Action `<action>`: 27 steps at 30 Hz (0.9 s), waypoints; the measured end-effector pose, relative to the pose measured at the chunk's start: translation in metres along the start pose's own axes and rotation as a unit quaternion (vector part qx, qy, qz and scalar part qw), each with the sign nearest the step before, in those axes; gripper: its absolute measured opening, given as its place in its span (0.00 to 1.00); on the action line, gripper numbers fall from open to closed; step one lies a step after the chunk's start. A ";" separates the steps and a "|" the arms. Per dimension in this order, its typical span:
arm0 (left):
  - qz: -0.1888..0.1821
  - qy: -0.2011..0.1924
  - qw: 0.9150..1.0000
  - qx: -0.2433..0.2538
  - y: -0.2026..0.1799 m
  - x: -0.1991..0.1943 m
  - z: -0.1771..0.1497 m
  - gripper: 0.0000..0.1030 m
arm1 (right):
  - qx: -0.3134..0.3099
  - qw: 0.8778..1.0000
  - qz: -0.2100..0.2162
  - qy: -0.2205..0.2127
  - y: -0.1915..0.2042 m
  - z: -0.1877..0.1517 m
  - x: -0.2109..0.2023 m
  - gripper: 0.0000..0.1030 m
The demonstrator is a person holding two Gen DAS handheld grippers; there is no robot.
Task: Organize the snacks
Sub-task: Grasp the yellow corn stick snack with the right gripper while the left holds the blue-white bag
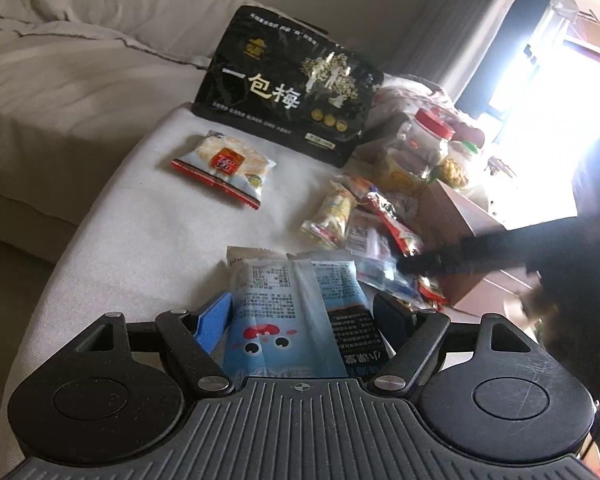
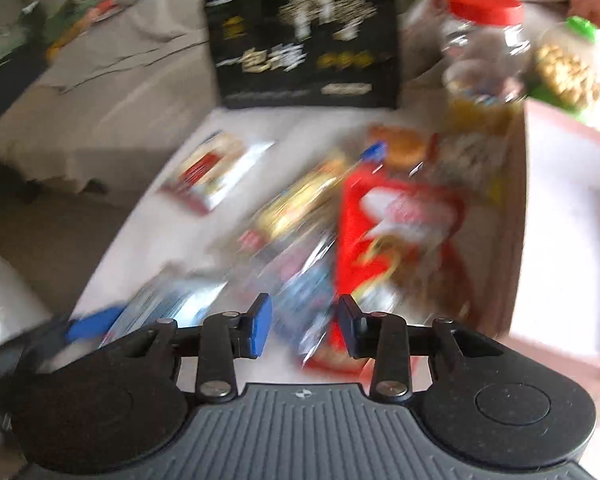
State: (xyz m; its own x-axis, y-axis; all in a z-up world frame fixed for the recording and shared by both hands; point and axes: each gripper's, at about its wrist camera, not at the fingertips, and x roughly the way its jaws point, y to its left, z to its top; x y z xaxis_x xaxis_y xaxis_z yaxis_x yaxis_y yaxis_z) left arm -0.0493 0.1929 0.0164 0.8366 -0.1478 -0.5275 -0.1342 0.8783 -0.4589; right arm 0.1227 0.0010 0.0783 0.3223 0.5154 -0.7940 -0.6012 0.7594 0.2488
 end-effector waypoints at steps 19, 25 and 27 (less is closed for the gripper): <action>0.025 -0.011 1.000 0.001 -0.003 -0.002 0.002 0.80 | 0.026 0.995 0.007 -0.098 0.010 -0.035 -0.020 0.58; 0.030 -0.020 0.999 -0.006 0.003 -0.006 0.004 0.80 | 0.066 0.994 -0.013 -0.080 0.022 0.019 0.007 0.59; 0.029 -0.022 0.999 -0.010 0.005 -0.008 0.004 0.80 | 0.077 0.994 -0.029 -0.066 0.019 0.041 0.022 0.59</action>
State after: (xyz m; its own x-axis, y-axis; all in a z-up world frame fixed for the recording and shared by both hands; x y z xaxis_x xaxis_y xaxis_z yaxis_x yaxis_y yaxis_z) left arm -0.0540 0.2003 0.0211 0.8499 -0.0757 -0.5215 -0.1938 0.8754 -0.4429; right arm 0.1483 0.0432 0.0881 0.4529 0.5084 -0.7324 -0.4629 0.8362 0.2942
